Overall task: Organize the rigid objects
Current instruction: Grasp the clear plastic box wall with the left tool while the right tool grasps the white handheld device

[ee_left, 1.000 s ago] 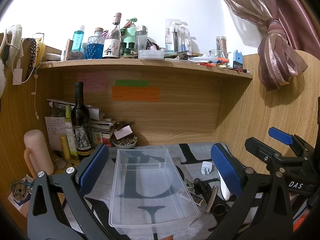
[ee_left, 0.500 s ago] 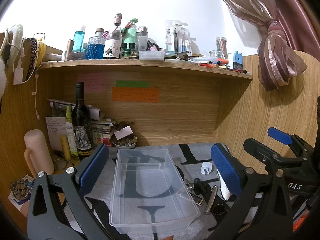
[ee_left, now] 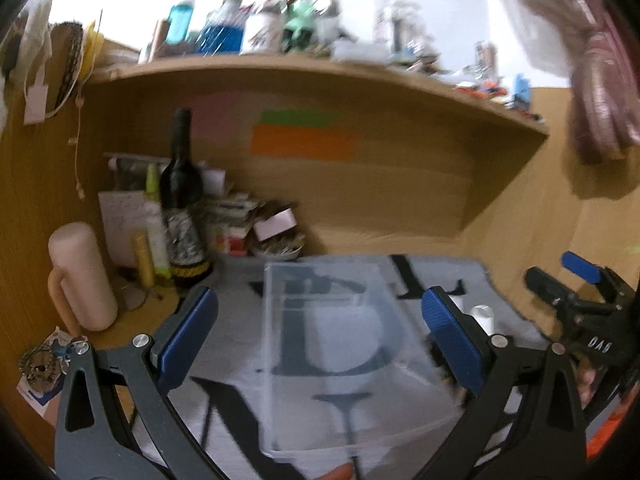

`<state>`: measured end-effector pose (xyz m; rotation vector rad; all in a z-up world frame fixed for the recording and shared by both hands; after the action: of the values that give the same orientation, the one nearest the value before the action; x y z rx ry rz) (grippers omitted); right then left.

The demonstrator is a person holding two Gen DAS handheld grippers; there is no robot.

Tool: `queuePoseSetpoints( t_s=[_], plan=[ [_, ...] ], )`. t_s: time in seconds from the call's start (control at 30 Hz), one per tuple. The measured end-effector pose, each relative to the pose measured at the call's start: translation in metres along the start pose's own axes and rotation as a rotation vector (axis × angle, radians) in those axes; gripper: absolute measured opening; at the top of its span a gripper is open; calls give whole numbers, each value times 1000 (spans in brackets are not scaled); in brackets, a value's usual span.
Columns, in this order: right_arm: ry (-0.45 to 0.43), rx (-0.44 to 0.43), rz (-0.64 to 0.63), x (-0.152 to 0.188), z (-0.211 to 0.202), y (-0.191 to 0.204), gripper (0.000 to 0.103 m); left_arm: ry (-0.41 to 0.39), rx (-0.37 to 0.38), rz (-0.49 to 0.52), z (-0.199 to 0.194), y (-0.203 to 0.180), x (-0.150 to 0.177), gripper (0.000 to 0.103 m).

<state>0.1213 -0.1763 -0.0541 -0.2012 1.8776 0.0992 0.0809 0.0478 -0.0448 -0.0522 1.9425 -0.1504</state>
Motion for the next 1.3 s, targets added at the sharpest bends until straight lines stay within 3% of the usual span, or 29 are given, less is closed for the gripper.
queuePoseSetpoints(
  t_s=[0.2,0.27,0.47,0.67,0.73,0.83,1.03,1.23,1.3],
  plan=[
    [120,37,17,17,36,-15,103,171,-13,-43,43,43,15,102],
    [153,55,21,23,45,-20,103,232,-28,-51,57,53,22,82],
    [257,113,47,41,67,-40,102,379,-11,-48,89,62,41,65],
    [355,162,43,58,86,-54,90,516,69,-67,107,62,52,39],
    [397,176,48,65,93,-59,80,559,77,-64,111,61,57,31],
    [468,175,78,77,105,-67,70,592,89,-70,116,59,61,22],
    [572,171,112,93,125,-73,57,593,91,-51,120,56,62,15],
    [682,123,115,110,144,-68,46,589,93,-37,120,54,62,13],
    [675,137,98,109,147,-67,44,587,91,-33,120,54,62,13]
  ],
)
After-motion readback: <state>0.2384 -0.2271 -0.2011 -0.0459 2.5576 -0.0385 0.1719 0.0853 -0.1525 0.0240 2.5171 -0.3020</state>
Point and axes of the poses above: each gripper's, at about its wrist camera, not at the fingertips, and z roughly the way its jaws point, y to its left, x to its underside, the point moved 5 cm from there along z, roughly the way its jaws point, and after that the axes turned 5 degrees about x, right-handed, at the moved point
